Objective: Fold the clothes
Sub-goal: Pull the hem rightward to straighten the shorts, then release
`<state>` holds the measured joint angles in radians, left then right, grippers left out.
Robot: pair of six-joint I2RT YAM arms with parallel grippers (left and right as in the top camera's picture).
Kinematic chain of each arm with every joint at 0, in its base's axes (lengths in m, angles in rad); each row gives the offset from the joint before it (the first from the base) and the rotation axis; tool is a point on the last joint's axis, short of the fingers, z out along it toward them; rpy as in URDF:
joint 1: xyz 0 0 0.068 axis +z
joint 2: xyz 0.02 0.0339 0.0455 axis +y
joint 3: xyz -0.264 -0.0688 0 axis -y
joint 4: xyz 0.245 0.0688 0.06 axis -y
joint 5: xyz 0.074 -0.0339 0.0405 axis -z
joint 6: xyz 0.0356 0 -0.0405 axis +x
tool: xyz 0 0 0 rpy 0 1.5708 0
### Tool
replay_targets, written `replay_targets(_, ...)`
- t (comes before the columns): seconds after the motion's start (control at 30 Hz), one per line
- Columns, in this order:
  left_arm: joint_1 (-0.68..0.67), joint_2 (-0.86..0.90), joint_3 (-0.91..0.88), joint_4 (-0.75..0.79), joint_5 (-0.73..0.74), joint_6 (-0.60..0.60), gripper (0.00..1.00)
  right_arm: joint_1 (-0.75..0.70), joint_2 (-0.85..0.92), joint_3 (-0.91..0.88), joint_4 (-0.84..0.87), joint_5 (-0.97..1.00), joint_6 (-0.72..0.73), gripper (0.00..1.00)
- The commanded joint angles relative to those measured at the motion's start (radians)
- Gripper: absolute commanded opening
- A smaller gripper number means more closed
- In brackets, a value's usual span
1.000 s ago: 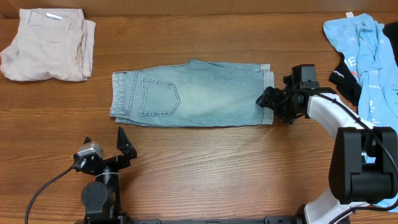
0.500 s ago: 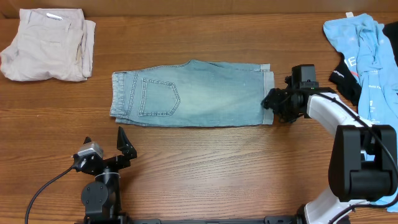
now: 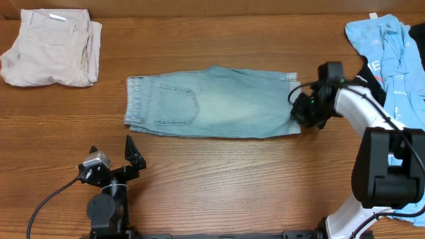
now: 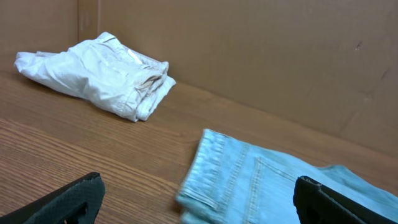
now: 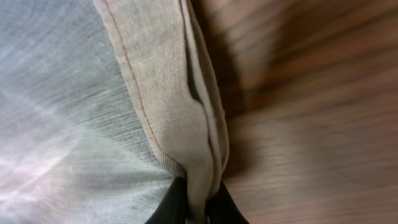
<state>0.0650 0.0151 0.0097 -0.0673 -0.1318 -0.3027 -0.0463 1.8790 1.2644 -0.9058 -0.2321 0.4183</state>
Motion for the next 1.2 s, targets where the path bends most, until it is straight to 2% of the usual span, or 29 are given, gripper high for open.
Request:
replay_targets(0.0, -0.006, -0.010, -0.005, 0.002, 0.002, 0.023, 1.00, -0.010, -0.005, 0.152, -0.107, 0.173, 0.001, 0.04)
replay_targets(0.1, -0.006, -0.010, -0.005, 0.002, 0.002, 0.023, 1.00, -0.003, -0.005, 0.233, -0.229, 0.222, 0.001, 0.04)
replay_targets(0.3, -0.006, -0.010, -0.005, 0.002, 0.002, 0.023, 1.00, -0.005, -0.005, 0.239, -0.312, 0.396, 0.037, 0.04)
replay_targets(0.33, -0.006, -0.010, -0.005, 0.002, 0.002, 0.023, 1.00, -0.007, -0.005, 0.239, -0.314, 0.415, 0.040, 0.16)
replay_targets(0.4, -0.006, -0.010, -0.005, 0.002, 0.002, 0.023, 1.00, -0.013, -0.005, 0.239, -0.315, 0.423, 0.036, 1.00)
replay_targets(0.77, -0.006, -0.010, -0.005, 0.002, 0.002, 0.022, 1.00, -0.032, -0.005, 0.298, -0.208, 0.465, 0.024, 1.00)
replay_targets(1.17, -0.006, -0.010, -0.005, 0.013, -0.032, 0.033, 1.00, -0.214, -0.005, 0.346, 0.066, 0.461, 0.026, 1.00)
